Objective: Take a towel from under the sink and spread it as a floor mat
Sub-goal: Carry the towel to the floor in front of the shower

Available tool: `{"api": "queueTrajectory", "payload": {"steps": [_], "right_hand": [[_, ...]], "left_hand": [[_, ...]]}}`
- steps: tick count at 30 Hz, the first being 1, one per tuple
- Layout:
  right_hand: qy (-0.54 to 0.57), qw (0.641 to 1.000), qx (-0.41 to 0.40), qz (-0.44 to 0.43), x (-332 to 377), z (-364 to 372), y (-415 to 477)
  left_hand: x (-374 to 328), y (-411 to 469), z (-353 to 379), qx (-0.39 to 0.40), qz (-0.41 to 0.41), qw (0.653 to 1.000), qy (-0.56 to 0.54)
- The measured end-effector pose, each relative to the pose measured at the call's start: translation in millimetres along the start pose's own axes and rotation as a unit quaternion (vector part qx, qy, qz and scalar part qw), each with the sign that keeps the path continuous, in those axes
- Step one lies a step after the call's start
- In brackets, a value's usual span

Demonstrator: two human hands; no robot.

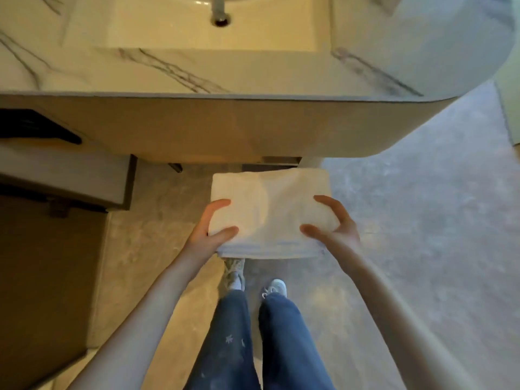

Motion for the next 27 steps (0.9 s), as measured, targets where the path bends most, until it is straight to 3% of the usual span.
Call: {"api": "queueTrajectory", "payload": {"steps": [6, 12, 20, 27], "right_hand": [[0.026, 0.998, -0.021, -0.052, 121, -41, -62], [0.069, 0.991, -0.043, -0.108, 203, -59, -77], [0.083, 0.978, -0.118, -0.148, 249, -74, -74], [0.118, 0.962, -0.189, -0.157, 258, -85, -79]], "left_hand": [[-116, -91, 3, 0.022, 0.068, 0.997, 0.003], [-201, -114, -3, 0.019, 0.157, 0.986, 0.052], [-275, -91, -3, 0.071, 0.239, 0.966, 0.068], [-307, -62, 9, 0.131, 0.257, 0.951, 0.114]]}}
Point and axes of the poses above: each hand's wrist, its own y-axis towards the middle knuckle, its own z-axis out of the palm, x = y × z, the point moved 10 cm from there along y, towards the middle knuckle, and after that the axes turned 3 degrees about -z, right-handed, at the moved point
